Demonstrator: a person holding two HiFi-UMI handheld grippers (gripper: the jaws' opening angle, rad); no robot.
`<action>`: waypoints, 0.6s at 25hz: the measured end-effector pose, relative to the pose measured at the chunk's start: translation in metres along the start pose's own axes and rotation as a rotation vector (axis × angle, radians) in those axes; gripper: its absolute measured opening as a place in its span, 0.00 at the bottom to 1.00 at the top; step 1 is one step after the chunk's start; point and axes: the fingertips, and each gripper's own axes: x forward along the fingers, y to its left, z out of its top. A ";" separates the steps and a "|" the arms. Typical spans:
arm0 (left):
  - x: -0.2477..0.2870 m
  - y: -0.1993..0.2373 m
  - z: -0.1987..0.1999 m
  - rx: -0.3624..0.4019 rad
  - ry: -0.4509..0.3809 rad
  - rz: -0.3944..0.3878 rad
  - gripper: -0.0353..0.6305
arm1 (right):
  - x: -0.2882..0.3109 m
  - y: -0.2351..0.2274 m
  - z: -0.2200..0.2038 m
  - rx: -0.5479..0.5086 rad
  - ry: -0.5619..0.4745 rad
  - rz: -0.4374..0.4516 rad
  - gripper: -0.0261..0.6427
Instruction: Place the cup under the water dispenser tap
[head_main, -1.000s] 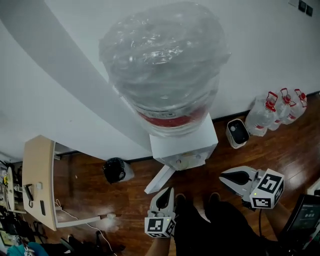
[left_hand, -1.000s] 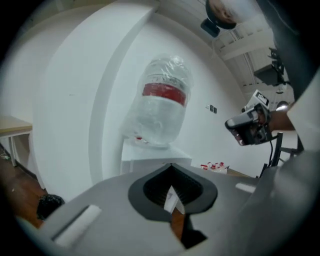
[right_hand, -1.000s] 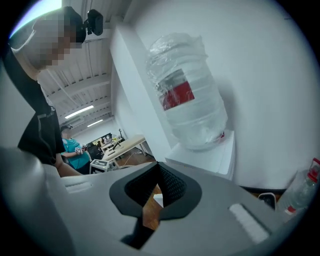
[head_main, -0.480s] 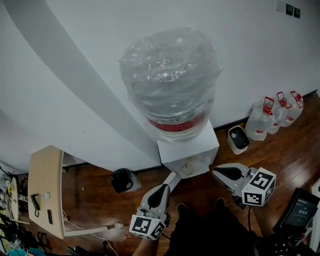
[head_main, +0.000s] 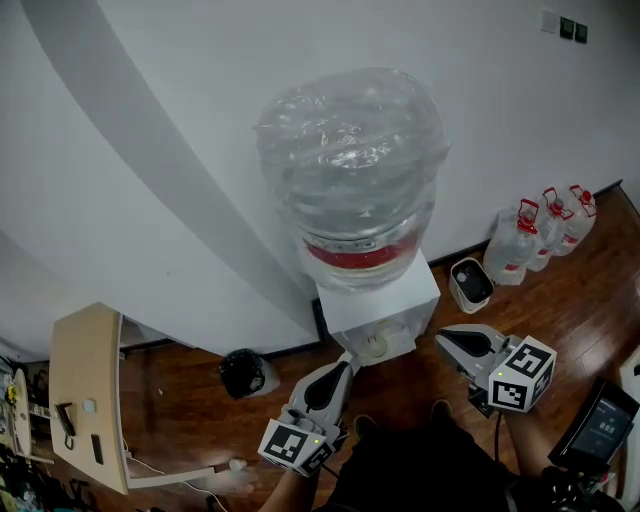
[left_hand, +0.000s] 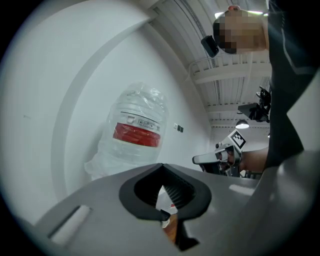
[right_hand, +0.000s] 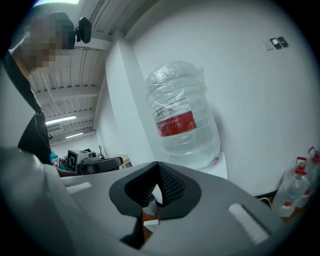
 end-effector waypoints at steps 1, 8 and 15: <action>0.001 0.000 0.001 -0.010 -0.004 -0.008 0.05 | 0.000 0.000 0.000 -0.003 0.001 -0.005 0.04; 0.002 -0.007 0.002 0.014 -0.035 -0.066 0.05 | 0.000 0.002 -0.001 -0.018 -0.007 -0.022 0.04; 0.022 -0.011 0.001 0.036 -0.036 -0.023 0.05 | -0.013 -0.019 -0.002 -0.023 0.002 -0.028 0.04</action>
